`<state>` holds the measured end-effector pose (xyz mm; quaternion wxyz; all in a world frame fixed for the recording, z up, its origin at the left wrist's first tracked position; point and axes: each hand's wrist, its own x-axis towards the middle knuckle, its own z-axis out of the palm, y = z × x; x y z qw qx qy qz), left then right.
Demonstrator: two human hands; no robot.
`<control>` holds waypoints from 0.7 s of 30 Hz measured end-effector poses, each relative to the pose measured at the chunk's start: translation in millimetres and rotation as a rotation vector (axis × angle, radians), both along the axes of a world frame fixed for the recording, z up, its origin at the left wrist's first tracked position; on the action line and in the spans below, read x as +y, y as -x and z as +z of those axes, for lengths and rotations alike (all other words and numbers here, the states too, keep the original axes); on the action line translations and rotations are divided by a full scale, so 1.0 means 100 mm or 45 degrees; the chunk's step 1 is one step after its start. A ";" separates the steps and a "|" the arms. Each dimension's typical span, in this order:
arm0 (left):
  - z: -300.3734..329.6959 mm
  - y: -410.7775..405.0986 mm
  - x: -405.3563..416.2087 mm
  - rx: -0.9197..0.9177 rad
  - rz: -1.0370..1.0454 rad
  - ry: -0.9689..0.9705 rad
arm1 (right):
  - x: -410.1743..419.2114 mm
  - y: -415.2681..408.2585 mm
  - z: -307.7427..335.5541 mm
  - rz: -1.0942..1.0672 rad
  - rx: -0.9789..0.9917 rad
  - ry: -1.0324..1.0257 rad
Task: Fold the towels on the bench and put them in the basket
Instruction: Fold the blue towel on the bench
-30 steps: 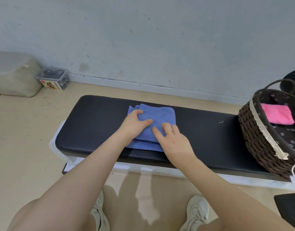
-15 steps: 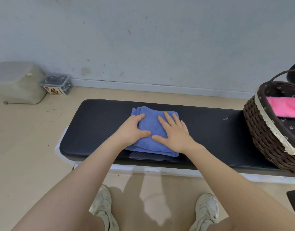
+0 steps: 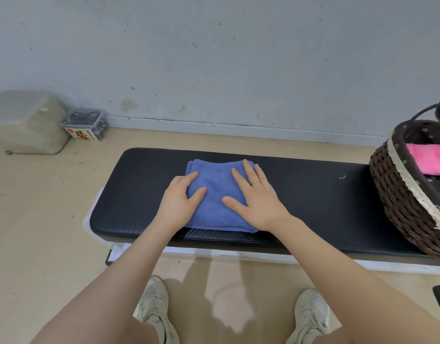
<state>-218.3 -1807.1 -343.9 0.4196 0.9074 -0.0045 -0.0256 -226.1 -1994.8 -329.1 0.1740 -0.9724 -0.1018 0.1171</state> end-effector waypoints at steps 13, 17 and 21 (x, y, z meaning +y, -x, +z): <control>0.08 -0.13 -0.09 -0.172 -0.631 -1.005 | 0.00 -0.07 0.05 -0.173 0.250 0.153; 0.02 -0.17 -0.11 0.117 -0.672 -0.952 | 0.00 -0.05 0.06 -0.471 0.028 -0.123; -0.06 -0.09 -0.09 0.076 -0.628 -0.751 | 0.01 0.01 0.03 -0.683 0.302 -0.509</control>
